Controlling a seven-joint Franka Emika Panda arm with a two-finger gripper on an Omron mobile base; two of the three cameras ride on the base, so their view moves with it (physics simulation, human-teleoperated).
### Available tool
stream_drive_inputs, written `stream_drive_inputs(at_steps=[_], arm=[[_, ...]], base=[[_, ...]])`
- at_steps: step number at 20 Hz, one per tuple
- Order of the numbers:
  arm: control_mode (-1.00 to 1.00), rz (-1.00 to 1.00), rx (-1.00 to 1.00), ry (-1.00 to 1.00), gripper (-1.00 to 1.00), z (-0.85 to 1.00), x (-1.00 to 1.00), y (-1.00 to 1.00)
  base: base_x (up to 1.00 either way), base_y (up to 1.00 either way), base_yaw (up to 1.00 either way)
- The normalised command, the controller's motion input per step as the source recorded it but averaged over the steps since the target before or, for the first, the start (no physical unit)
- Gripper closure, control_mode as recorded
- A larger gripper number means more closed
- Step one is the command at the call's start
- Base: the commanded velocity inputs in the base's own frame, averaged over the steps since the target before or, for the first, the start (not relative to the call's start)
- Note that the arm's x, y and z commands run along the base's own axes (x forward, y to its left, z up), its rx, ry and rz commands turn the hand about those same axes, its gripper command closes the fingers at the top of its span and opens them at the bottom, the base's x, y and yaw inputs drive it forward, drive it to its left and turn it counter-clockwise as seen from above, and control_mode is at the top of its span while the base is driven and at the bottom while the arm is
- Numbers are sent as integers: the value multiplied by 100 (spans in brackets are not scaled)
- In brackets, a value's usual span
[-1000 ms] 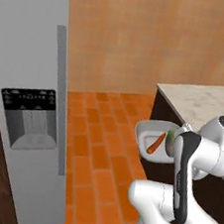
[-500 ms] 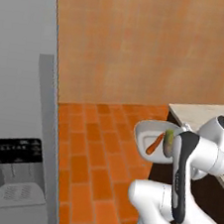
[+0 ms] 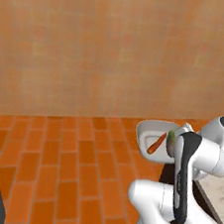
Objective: Take the meat container that has the shrimp and place it on the second highest rack of the freezer. Then take the vegetable container that has the cucumber and carrot and place it on the highest rack of the freezer.
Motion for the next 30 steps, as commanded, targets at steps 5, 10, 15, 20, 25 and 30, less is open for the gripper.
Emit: stream_drive_inputs(at_steps=[5,10,15,20,25,30], arm=[[100,0,0,0,100,0,0,0],[100,0,0,0,100,0,0,0],[100,0,0,0,100,0,0,0],[100,0,0,0,100,0,0,0],[100,0,0,0,100,0,0,0],[100,0,0,0,100,0,0,0]], base=[[100,0,10],[100,8,15],[100,22,41],[63,8,77],[-10,33,83],[-23,44,89]])
